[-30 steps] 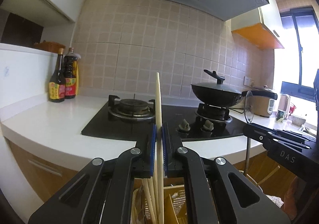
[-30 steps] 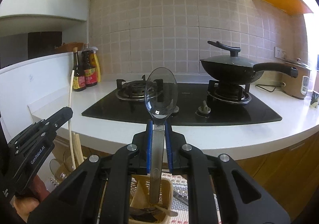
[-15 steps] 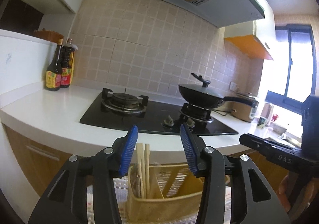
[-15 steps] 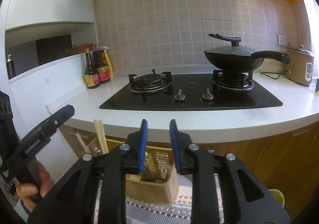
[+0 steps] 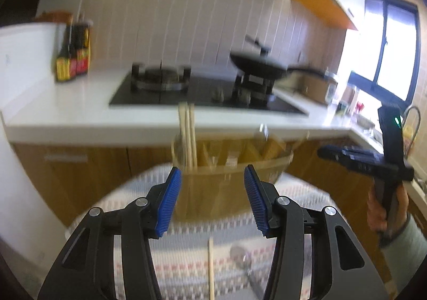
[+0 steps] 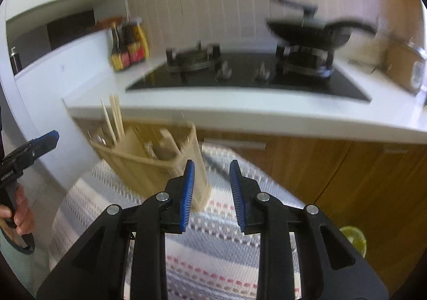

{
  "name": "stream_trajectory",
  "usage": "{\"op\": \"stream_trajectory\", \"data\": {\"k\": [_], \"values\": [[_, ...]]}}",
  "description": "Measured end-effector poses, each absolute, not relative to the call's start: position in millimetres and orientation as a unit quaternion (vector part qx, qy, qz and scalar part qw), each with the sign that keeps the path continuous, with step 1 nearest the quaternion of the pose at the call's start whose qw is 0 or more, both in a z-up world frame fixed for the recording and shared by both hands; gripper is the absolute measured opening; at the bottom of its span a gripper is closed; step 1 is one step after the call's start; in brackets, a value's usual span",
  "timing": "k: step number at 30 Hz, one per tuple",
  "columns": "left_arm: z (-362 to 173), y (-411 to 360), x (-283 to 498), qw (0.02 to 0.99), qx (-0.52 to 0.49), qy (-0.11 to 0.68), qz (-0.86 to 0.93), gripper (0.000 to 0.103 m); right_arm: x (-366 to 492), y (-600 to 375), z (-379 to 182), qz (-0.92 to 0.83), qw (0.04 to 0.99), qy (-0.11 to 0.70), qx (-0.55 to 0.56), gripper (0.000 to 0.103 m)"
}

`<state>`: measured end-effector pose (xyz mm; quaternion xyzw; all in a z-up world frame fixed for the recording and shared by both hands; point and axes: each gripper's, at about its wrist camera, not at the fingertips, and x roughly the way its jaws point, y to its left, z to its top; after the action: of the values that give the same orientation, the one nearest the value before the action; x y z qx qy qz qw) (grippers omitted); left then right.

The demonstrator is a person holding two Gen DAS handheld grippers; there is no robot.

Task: Organize utensils
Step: 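Return to the cloth and grasp a clear spoon with the right tool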

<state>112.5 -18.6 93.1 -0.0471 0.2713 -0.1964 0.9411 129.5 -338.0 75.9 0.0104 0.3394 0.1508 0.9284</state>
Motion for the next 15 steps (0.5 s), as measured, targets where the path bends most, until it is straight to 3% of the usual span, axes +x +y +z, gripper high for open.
{"op": "stream_trajectory", "data": {"k": [15], "values": [[-24.3, -30.7, 126.3, 0.879, -0.009, 0.432, -0.202, 0.047, 208.3, -333.2, -22.0, 0.18, 0.883, 0.432, -0.021, 0.024]]}}
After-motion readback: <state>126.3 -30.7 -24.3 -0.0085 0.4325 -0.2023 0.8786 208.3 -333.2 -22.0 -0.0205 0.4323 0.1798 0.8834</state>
